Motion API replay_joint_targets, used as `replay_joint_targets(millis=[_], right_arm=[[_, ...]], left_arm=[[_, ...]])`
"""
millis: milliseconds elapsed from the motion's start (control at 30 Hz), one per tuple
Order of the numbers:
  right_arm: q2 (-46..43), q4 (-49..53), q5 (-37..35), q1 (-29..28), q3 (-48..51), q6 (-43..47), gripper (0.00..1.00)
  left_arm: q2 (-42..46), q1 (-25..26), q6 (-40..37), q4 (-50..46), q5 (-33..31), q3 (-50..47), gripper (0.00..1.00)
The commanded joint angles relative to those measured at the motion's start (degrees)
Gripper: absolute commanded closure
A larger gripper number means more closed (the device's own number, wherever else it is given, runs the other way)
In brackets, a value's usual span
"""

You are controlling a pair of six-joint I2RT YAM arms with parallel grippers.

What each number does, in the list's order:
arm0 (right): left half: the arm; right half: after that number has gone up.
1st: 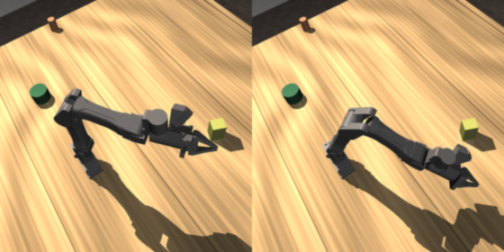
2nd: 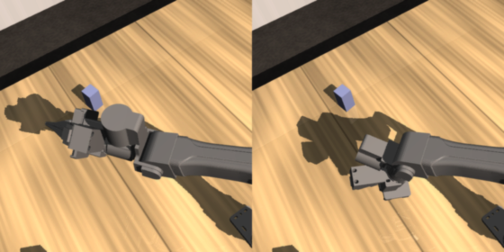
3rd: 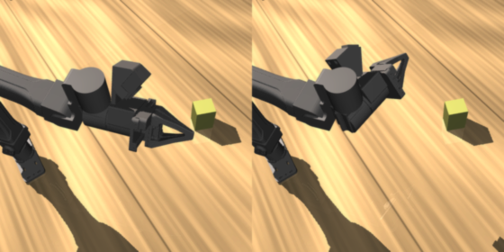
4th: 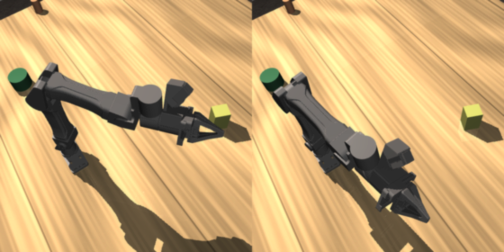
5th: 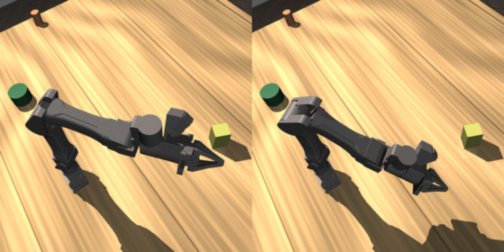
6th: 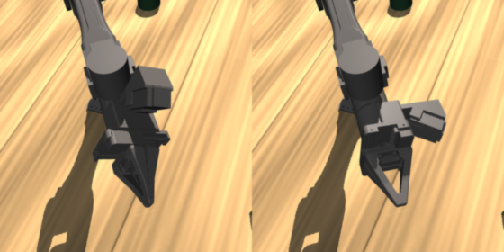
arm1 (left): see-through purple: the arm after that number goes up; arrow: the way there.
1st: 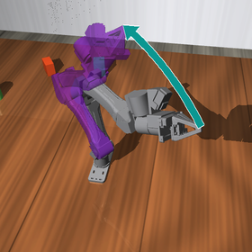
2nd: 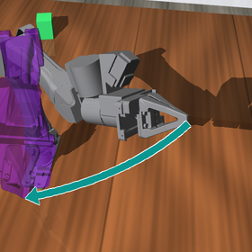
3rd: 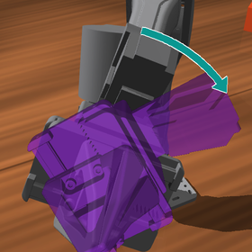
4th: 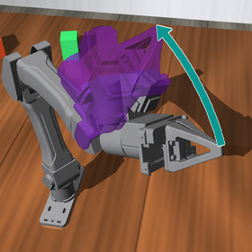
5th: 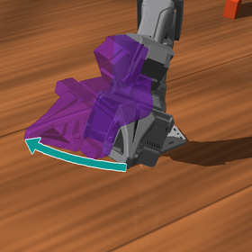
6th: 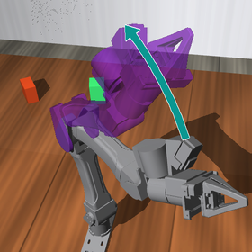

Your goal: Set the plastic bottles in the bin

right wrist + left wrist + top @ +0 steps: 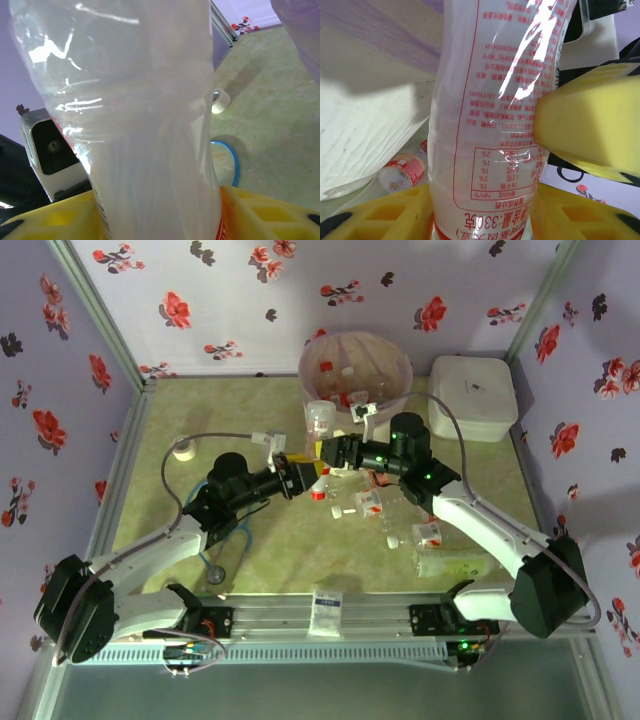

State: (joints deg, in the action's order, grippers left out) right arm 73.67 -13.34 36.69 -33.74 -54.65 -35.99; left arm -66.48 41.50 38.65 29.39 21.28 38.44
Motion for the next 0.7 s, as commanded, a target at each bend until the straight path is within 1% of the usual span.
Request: replay_joint_targets(millis=[0, 67, 133, 200, 267, 333, 400, 500, 600, 667], right_arm=[[-0.29, 1.5, 0.27, 0.79, -4.19, 2.53, 0.47], [-0.1, 4.64, 0.65, 1.92, -6.87, 4.4, 0.49], [0.38, 8.09, 1.21, 3.45, -10.48, 6.03, 0.5], [0.95, 13.85, 0.66, 4.95, -15.12, 8.29, 0.52], [1.49, 19.49, -0.9, 6.22, -19.55, 10.89, 0.53], [2.07, 23.7, -3.82, 6.96, -23.82, 13.41, 0.54], [3.04, 28.06, -8.41, 7.21, -28.15, 16.11, 0.55], [5.8, 35.06, -18.39, 7.28, -35.72, 20.28, 0.57], [9.65, 39.1, -29.01, 7.42, -42.41, 23.86, 0.59], [13.25, 41.58, -33.36, 7.89, -46.77, 25.82, 0.6]], left_arm=[[0.2, -0.08, -1.13, 0.56, 1.67, 0.16, 0.44], [0.13, -0.1, -1.73, -0.61, 1.67, 1.08, 0.38], [0.67, -0.09, -2.29, -0.41, 1.58, 0.97, 0.29], [1.53, -0.16, -2.53, 0.21, 0.99, -0.07, 0.23], [2.52, -0.19, -2.78, -0.12, 0.28, -1.3, 0.19], [3.44, -0.27, -3.57, -2.13, -0.46, -1.87, 0.17], [3.97, -0.27, -4.82, -5.23, -0.93, -1.68, 0.17], [4.63, -0.27, -6.93, -10.73, -2.4, -0.69, 0.16], [5.17, -0.25, -7.62, -13.21, -4.36, -0.66, 0.16], [5.44, -0.27, -7.54, -14.4, -5.63, -0.93, 0.16]])
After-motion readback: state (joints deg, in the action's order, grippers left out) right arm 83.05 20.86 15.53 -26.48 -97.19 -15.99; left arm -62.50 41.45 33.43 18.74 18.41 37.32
